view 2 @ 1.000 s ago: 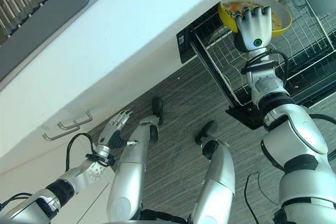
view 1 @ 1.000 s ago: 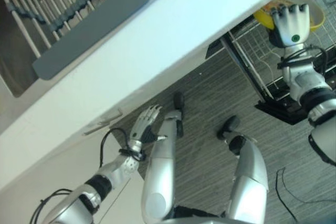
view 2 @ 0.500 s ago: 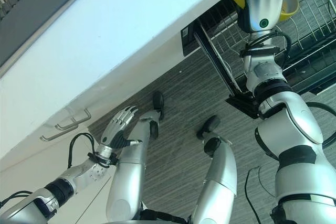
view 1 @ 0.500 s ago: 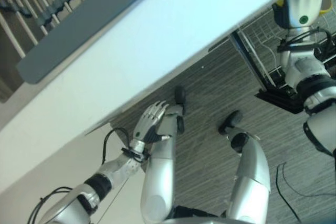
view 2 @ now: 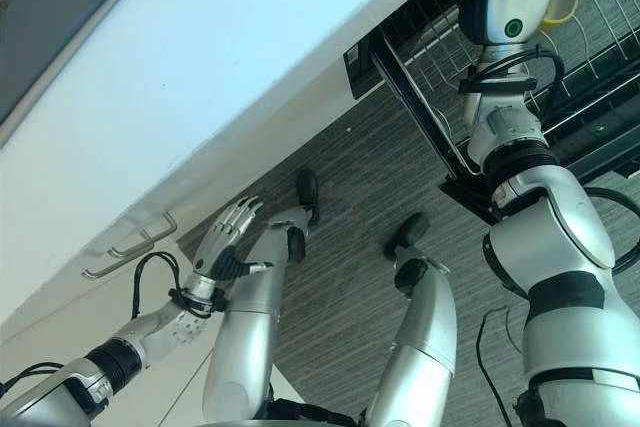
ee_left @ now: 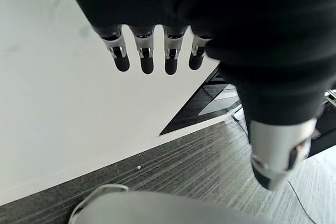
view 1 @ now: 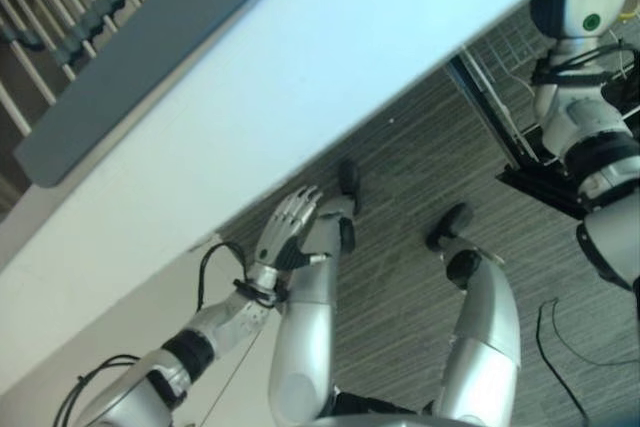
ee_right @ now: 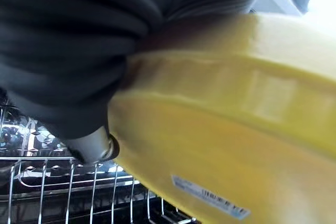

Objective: Place the dishes in the dishwasher.

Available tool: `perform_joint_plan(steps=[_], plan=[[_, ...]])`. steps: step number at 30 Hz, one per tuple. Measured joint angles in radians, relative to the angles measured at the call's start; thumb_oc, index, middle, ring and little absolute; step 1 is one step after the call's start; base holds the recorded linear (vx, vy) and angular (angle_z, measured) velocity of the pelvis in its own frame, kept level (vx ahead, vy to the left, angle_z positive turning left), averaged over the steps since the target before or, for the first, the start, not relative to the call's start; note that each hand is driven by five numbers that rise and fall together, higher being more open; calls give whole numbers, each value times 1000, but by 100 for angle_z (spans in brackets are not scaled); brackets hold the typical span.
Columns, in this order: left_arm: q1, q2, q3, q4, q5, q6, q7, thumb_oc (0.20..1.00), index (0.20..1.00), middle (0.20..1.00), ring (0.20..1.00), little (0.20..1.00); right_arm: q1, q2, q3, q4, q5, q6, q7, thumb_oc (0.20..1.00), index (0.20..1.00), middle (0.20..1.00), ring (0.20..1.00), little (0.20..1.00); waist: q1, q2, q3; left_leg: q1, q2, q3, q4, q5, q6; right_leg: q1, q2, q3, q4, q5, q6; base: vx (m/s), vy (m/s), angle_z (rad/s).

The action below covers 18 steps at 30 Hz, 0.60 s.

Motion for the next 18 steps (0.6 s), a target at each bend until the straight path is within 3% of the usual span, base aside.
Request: perform_joint_plan(steps=[2,5,9,14,18], plan=[[1,-3,0,-3,-18,-3,0,1000,1000,1000,1000,1000,0,11,-1,-6,83,-41,64,1000,1000,1000,1000,1000,-1,1,0,0,2,1,0,-2,-3,0,0,1,-4,4,-2,-21,62,-5],[0,-6,1,-13,-20,-3,0,1000,1000,1000,1000,1000,3,23,-4,12,183,-36,191,1000,1000,1000,1000,1000,-1,1,0,2,0,2,-5,-6,-6,0,6,6,-32,22,0,-29,55,-10],[-6,-5,0,-12,-37,-3,0,1000,1000,1000,1000,1000,2,21,-35,28,202,-43,281,1000,1000,1000,1000,1000,-4,2,-1,5,-3,16,3,-15,12,10,19,26,-73,50,8,-32,31,-14],[-8,-5,2,-9,-64,-3,0,1000,1000,1000,1000,1000,3,49,-34,42,271,-72,507,1000,1000,1000,1000,1000,3,3,-1,35,-1,35,0,-18,18,31,24,43,-98,72,22,-10,4,-11],[-8,1,2,-12,-91,-3,-2,1000,1000,1000,1000,1000,20,55,-35,68,319,-76,562,1000,1000,1000,1000,1000,4,3,-1,60,1,33,9,-27,11,53,30,53,-99,74,19,-13,-3,-7]])
